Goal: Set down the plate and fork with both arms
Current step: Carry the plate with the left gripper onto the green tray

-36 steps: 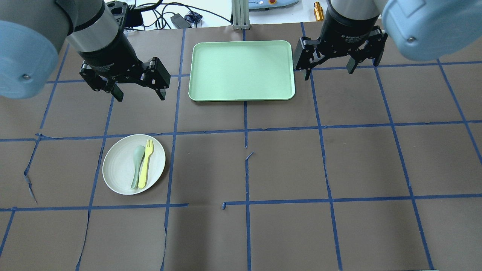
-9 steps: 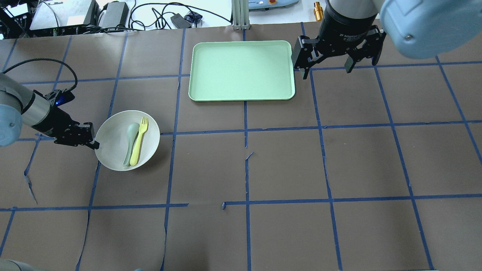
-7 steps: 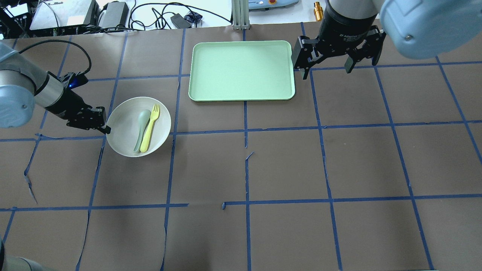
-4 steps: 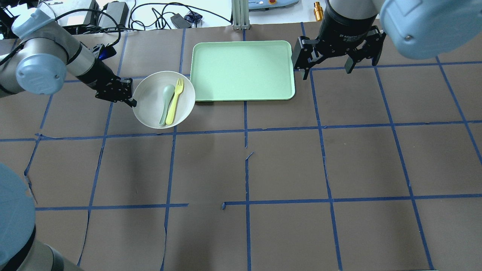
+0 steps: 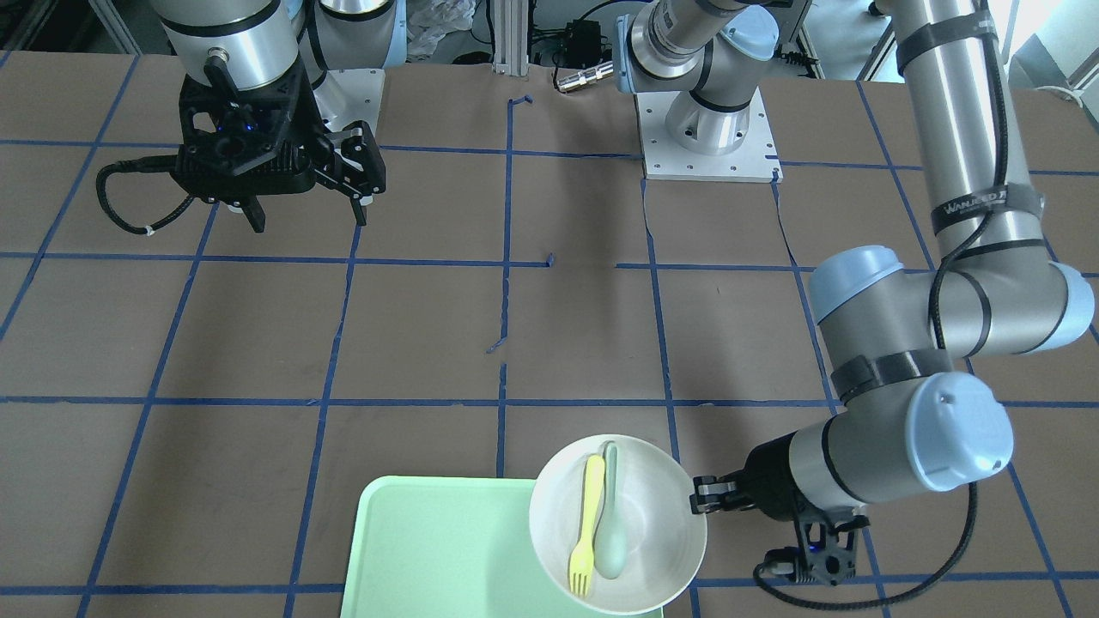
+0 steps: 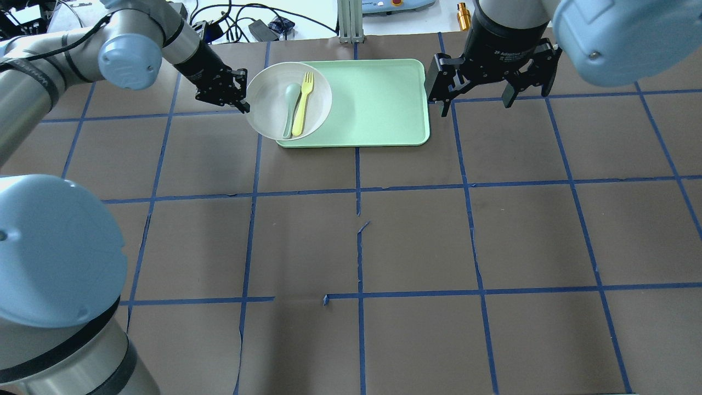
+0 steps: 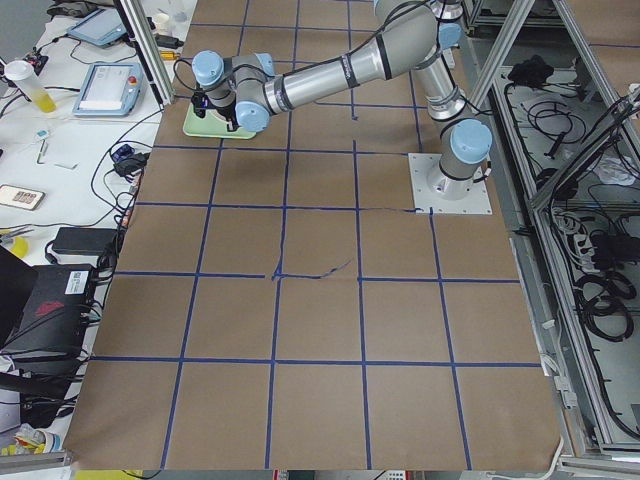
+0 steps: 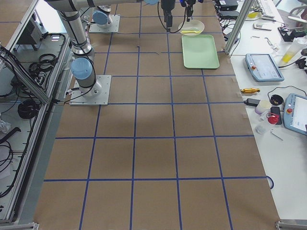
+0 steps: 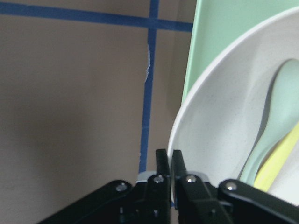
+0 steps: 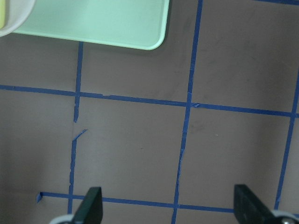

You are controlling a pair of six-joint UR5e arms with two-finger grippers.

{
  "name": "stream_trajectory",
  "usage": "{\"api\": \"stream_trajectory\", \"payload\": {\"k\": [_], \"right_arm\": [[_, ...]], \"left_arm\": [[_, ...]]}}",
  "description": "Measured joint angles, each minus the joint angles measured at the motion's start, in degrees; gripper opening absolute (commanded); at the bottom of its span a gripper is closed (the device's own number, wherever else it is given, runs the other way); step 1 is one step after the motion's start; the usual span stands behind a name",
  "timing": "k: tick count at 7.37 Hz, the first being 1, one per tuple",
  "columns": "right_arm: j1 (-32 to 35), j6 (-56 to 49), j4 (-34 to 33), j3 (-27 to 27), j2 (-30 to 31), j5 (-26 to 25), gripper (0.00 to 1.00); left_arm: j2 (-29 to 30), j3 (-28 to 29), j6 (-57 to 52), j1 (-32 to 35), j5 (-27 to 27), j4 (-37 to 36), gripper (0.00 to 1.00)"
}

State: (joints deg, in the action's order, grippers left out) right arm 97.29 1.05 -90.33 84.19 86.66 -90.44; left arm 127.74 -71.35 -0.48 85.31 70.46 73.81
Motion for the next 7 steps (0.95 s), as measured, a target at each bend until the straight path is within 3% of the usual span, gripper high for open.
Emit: {"api": "stream_trajectory", "payload": {"k": [3,6,7], "right_arm": [[0.0,0.0,-0.1,0.2,0.1,-0.1,1.0],[0.0,-0.1,-0.2,0.4,0.1,-0.1,1.0],[0.0,-0.1,-0.2,0.4,0.1,-0.1,1.0]], "left_arm": [[10.2,12.7,6.2,6.0,-0.7,-0.2,0.0],[14.7,16.2,7.4,7.6,-0.7,-0.6,0.0],[15.3,16.4,7.7,7.6,-0.7,-0.8,0.21]]}}
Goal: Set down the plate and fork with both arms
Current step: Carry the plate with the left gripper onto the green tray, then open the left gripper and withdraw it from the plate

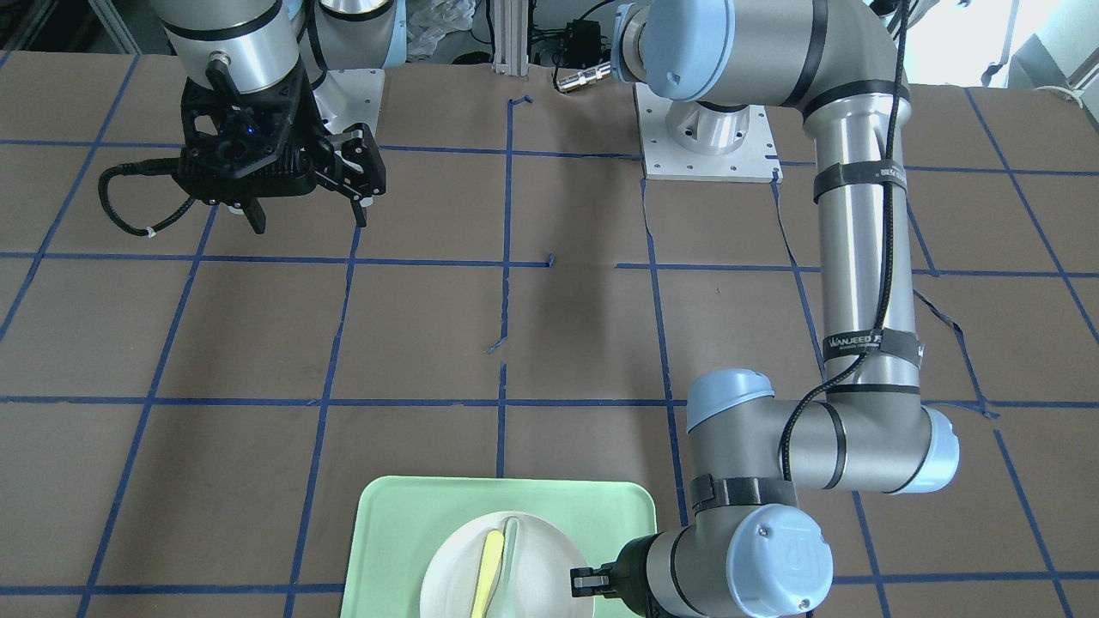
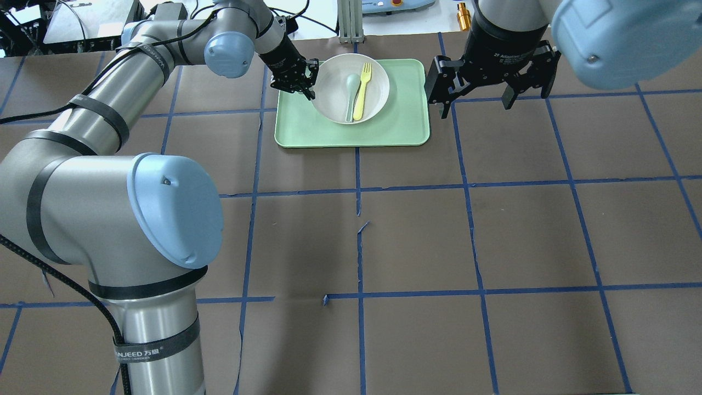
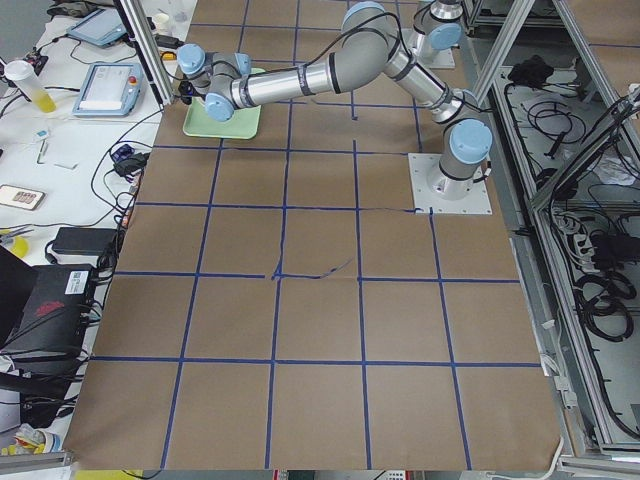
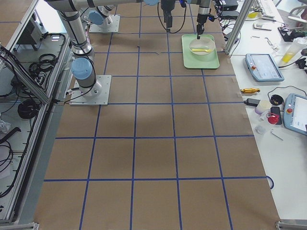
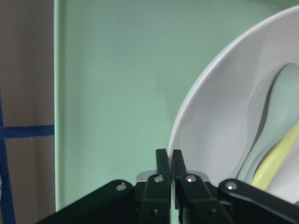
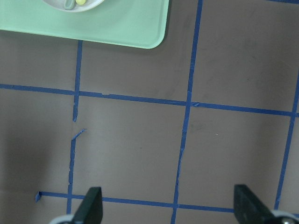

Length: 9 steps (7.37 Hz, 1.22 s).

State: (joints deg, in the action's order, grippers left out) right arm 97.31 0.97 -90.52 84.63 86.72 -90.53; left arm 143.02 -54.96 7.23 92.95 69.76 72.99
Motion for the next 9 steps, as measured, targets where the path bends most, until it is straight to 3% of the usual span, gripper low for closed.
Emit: {"api": "stream_trajectory", "payload": {"k": [1,2,5,7,9], "right_arm": [[0.0,0.0,0.0,0.0,0.0,0.0,1.0],[0.0,0.0,0.0,0.0,0.0,0.0,1.0],[0.0,0.0,0.0,-0.1,-0.1,0.0,1.0],[0.0,0.1,0.0,-0.2,-0.1,0.0,1.0],[0.0,0.0,-0.1,-0.2,-0.1,0.0,1.0]], "left_arm": [[0.4,0.0,0.6,0.0,-0.1,-0.6,0.7],[0.8,-0.2,2.3,0.0,-0.9,-2.5,0.96],[-1.5,-4.5,3.3,-0.1,-2.7,-8.2,1.0],[-8.4,-11.6,1.1,-2.2,-2.3,-8.3,1.0],[-19.6,-22.3,-4.8,-5.8,2.0,-4.7,1.0]]}}
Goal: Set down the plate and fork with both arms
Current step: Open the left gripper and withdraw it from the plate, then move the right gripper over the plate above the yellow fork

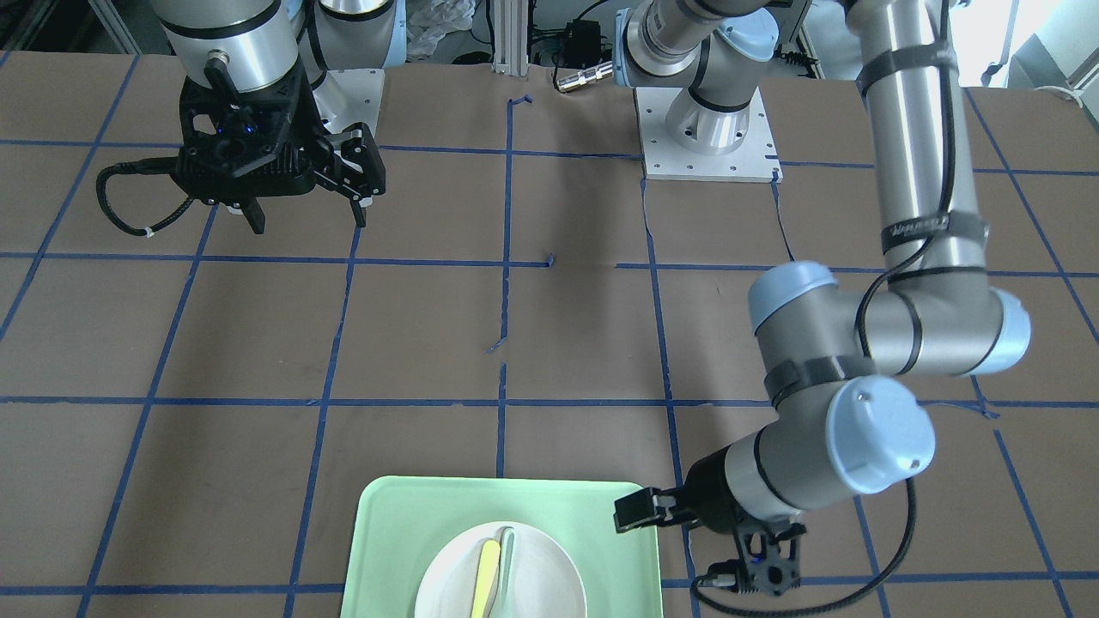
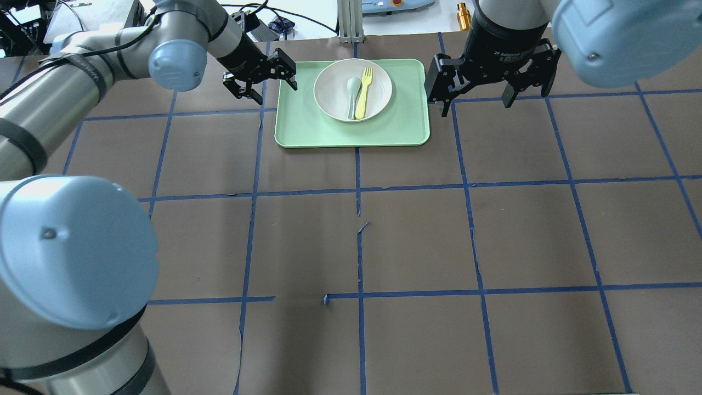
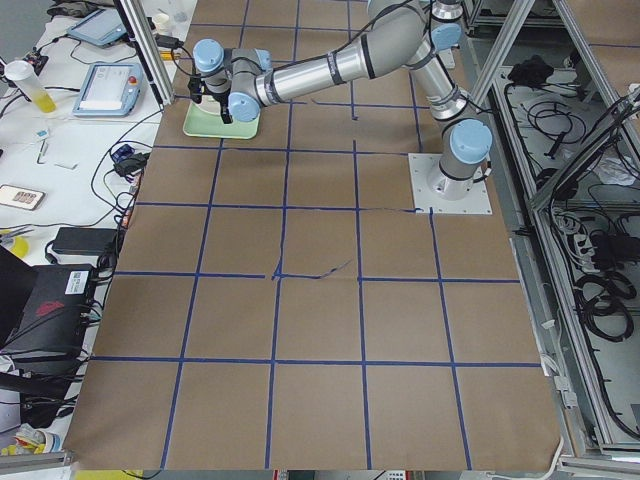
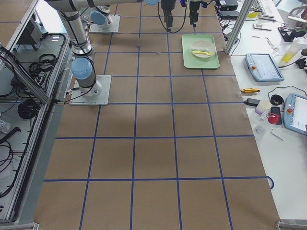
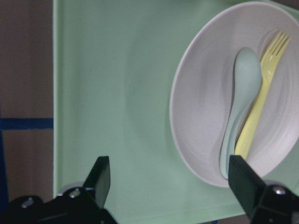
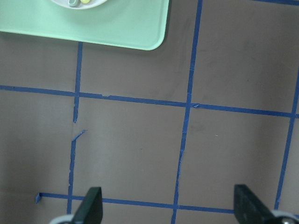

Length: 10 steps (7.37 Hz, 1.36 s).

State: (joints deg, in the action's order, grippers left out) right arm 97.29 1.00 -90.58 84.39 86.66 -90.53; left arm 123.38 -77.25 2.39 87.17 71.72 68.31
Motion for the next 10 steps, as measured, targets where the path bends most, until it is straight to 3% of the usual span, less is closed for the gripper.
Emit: {"api": "stream_trajectory", "payload": {"k": [3,7,10], "right_arm": [[0.0,0.0,0.0,0.2,0.0,0.0,1.0],[0.2,0.0,-0.1,0.3,0.0,-0.1,1.0],[0.3,0.0,-1.8,0.6,0.0,0.0,1.0]], "left_arm": [[-15.9,-9.7,-5.1,-2.2,14.4,7.8,1.0],[-29.6,-11.7,-1.4,-0.1,16.9,17.5,1.0],[-33.6,-14.6,-0.9,2.9,17.9,17.8,1.0]]}}
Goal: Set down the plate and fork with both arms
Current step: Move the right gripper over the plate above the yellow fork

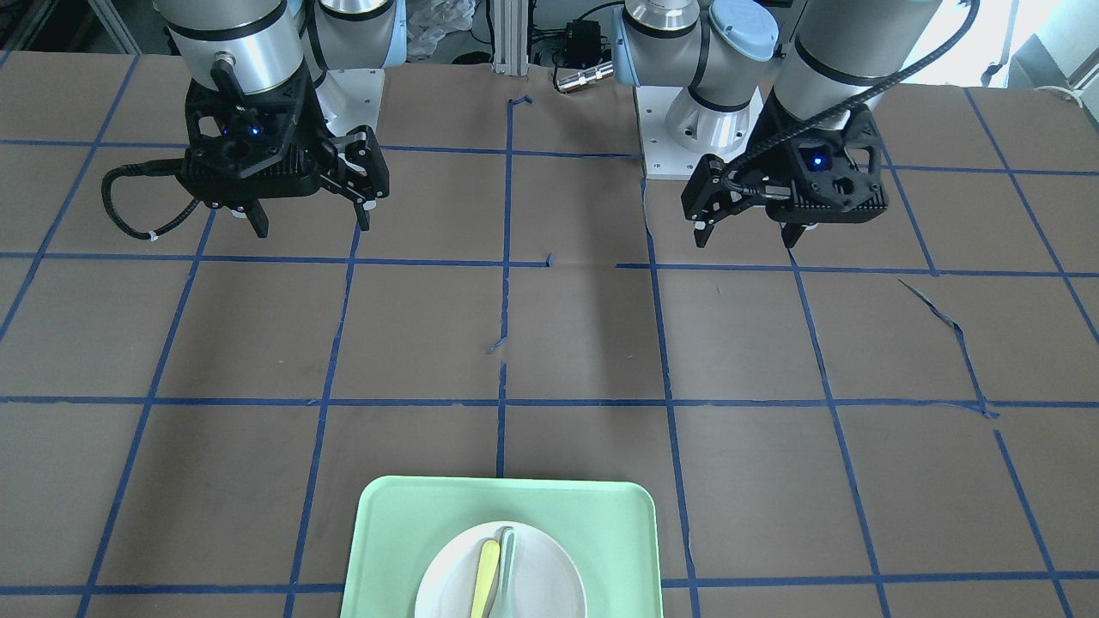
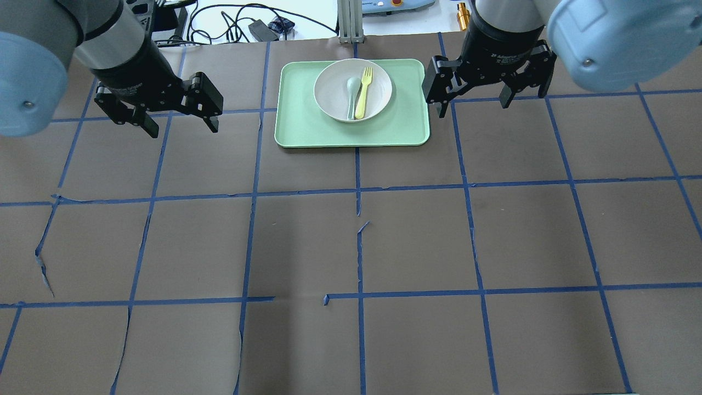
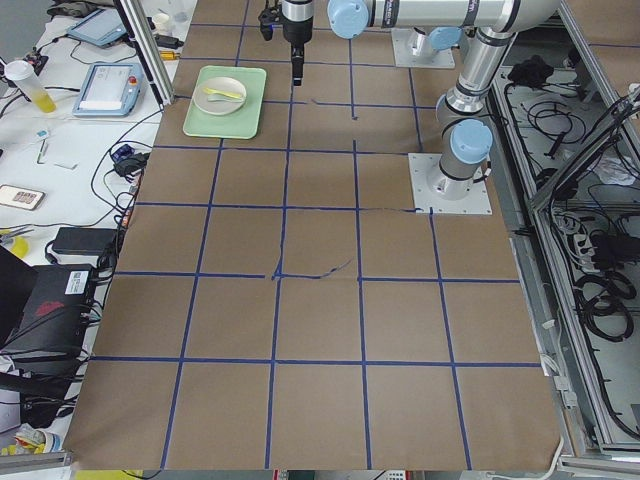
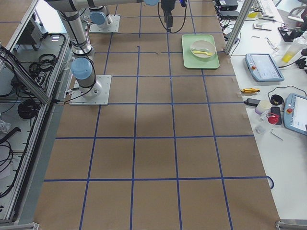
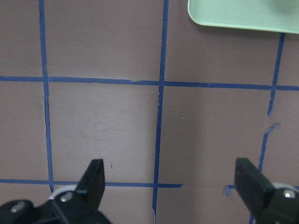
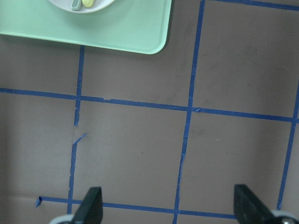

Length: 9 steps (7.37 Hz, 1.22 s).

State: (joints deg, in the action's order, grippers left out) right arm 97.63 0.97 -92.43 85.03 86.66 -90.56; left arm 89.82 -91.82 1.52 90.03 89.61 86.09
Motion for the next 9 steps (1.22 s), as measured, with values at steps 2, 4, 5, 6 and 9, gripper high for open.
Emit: {"api": "stream_trajectory", "payload": {"k": [2,4,5,6,9], "right_arm": [[0.1,-0.4,-1.8,0.2,-0.7,-0.2,1.0],[1.3,-0.1,-6.5,-2.0,-6.3,-0.5,1.0],[2.5,0.7,-10.1,-4.3,-11.3,-0.3,1.0],[3.7,1.7,-13.4,-6.7,-16.4,-0.1,1.0],[5.9,4.9,-19.8,-16.6,-32.1,0.1,1.0]], "left_arm": [[-0.4,-0.4,0.0,0.9,0.3,-0.1,1.0],[-0.4,-0.3,0.0,1.0,0.5,0.2,1.0],[-0.4,-0.3,0.0,1.0,0.5,0.3,1.0],[-0.4,-0.3,0.0,1.0,0.5,0.3,1.0],[-0.4,-0.3,0.0,1.0,0.6,0.3,1.0]]}}
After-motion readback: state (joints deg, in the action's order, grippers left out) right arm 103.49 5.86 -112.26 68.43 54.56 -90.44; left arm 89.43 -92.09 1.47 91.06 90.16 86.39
